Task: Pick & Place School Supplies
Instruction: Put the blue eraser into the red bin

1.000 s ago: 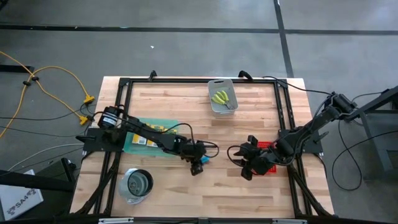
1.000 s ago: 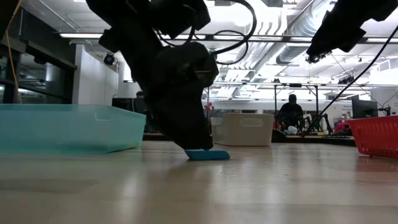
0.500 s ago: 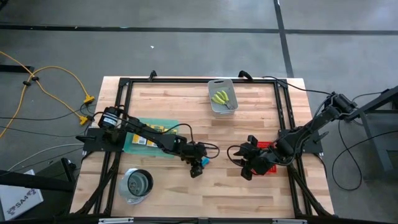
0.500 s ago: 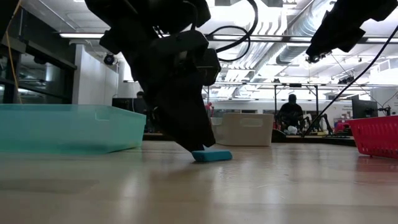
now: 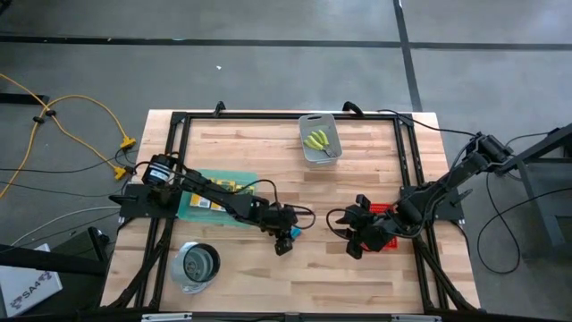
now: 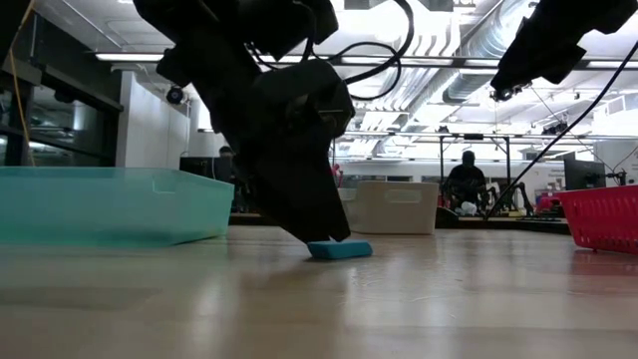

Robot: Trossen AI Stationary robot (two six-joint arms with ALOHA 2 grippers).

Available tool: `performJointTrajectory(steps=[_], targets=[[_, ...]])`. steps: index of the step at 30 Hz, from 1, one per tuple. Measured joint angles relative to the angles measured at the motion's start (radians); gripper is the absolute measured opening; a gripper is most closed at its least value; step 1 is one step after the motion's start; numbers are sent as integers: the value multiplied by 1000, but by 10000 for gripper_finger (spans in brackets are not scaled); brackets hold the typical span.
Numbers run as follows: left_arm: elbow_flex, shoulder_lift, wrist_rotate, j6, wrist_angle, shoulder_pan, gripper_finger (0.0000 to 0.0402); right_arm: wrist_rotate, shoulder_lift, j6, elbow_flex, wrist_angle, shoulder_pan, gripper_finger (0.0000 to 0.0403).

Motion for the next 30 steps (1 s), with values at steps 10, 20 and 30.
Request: performJointTrajectory(steps=[10,20,30], targets=[[1,14,-56,1,-4,-25,207,0,0,0,0,0,0,118],[1,22,-70,1,-8,-24,140,0,0,15,0,0,0,118],[-1,24,-110,22,-7,-49,103,0,0,23,0,0,0,118]])
